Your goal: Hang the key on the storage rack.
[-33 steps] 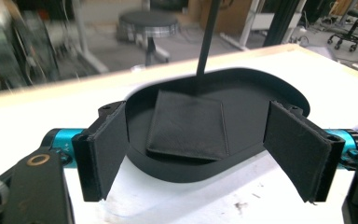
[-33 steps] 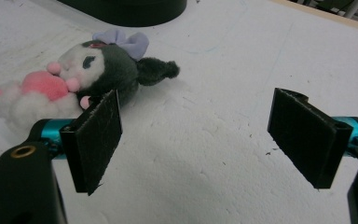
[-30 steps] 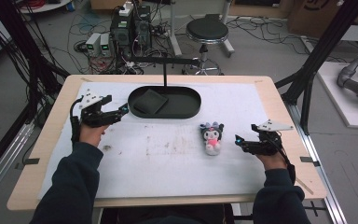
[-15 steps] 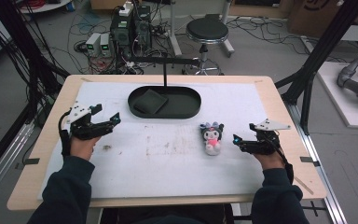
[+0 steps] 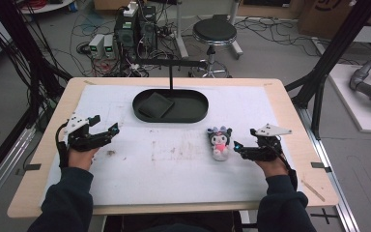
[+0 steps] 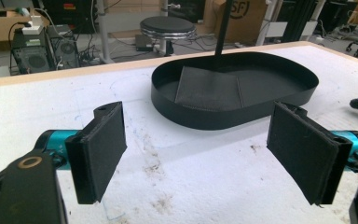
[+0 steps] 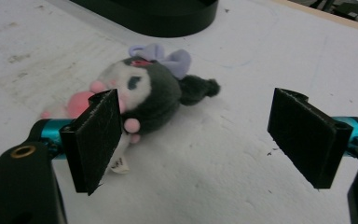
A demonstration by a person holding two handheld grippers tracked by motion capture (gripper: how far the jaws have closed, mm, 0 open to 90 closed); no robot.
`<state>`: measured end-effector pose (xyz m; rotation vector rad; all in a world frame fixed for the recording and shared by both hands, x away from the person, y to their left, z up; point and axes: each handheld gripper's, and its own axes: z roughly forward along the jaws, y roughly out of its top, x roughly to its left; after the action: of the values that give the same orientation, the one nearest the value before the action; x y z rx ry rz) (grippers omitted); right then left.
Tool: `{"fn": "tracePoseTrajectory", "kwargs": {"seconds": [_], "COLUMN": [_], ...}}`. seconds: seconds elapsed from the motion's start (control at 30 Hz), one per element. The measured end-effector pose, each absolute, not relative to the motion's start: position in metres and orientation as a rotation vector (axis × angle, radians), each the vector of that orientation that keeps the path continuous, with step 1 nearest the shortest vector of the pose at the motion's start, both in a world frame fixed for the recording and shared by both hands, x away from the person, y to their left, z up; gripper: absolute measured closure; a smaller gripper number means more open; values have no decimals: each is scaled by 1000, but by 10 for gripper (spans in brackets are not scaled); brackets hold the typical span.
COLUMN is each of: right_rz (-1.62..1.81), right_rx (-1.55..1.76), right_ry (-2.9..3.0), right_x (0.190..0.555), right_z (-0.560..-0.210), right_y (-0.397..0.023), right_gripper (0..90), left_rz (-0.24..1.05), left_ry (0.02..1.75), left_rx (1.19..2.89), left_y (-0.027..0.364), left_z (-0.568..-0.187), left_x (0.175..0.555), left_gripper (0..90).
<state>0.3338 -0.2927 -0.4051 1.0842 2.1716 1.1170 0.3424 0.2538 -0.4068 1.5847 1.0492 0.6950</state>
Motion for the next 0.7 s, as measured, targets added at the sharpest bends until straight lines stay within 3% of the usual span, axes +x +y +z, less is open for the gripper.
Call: {"fn": "tracePoseTrajectory", "kwargs": {"seconds": [0.7], "right_rz": [889], "right_rx": [1055], "right_ry": [2259], "right_x": [342], "right_z": [-430], "right_y": [-206], "right_gripper": [178], "left_rz": [682], "left_ry": [1048], "left_rx": [1638], "left_y": [249], "left_z": [-411], "left_x": [342], "left_gripper": [216]}}
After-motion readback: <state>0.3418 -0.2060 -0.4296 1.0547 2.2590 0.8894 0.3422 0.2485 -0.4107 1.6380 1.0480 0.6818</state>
